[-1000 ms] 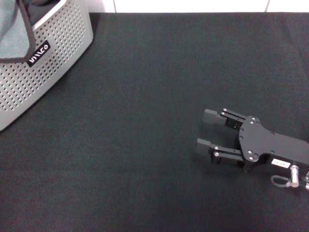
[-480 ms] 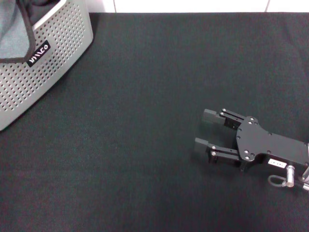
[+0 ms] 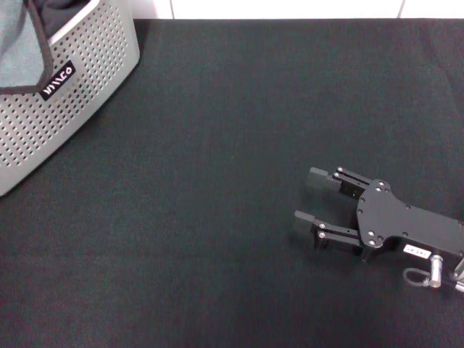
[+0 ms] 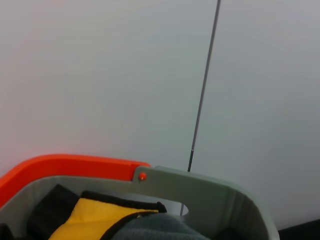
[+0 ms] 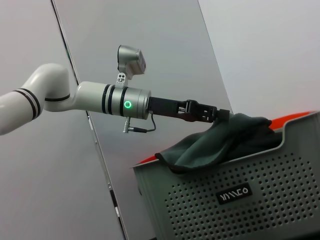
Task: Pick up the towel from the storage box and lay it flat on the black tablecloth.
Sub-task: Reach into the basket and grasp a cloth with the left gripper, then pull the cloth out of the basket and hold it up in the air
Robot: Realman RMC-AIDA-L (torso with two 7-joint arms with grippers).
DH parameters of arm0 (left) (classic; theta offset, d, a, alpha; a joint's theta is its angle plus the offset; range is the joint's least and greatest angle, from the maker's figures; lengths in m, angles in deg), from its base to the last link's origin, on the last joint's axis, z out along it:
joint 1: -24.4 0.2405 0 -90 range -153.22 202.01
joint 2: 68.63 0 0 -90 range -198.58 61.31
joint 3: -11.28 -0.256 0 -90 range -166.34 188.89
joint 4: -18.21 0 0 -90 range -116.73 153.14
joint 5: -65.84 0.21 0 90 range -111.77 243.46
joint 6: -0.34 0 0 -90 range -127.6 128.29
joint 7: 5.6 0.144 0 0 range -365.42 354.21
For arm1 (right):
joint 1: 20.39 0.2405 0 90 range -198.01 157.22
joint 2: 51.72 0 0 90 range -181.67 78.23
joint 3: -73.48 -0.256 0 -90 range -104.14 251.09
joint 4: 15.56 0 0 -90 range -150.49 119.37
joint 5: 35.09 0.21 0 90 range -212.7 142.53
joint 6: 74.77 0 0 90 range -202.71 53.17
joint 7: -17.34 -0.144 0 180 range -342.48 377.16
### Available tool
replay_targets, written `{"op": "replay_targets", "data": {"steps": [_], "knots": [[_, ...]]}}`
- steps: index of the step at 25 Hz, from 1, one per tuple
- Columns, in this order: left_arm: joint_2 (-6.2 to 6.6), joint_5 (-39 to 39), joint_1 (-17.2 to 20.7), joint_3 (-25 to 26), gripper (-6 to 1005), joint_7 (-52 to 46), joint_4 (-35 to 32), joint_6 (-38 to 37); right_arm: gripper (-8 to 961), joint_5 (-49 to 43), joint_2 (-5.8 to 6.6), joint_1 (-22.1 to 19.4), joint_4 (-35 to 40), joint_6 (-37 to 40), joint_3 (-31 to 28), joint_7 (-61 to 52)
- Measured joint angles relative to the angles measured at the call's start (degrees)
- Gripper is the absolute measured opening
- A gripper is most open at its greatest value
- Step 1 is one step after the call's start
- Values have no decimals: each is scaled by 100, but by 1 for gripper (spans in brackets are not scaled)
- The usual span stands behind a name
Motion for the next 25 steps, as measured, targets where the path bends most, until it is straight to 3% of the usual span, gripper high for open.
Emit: {"op": "replay_targets", "data": {"steps": [6, 16, 20, 25], "knots": [[27, -11, 3, -22, 470, 61, 115, 4, 799, 4, -4, 14, -1, -18, -4, 17], [-14, -638, 159, 42, 140, 304, 86, 4, 800, 9, -6, 1, 46, -132, -17, 98], [-38, -1921, 509, 125, 46, 974, 72, -135, 799, 10, -10, -16, 53, -132, -107, 175], [-44, -4038, 997, 120, 44, 1960, 122, -871, 797, 9, -13, -26, 76, -51, -168, 317]]}}
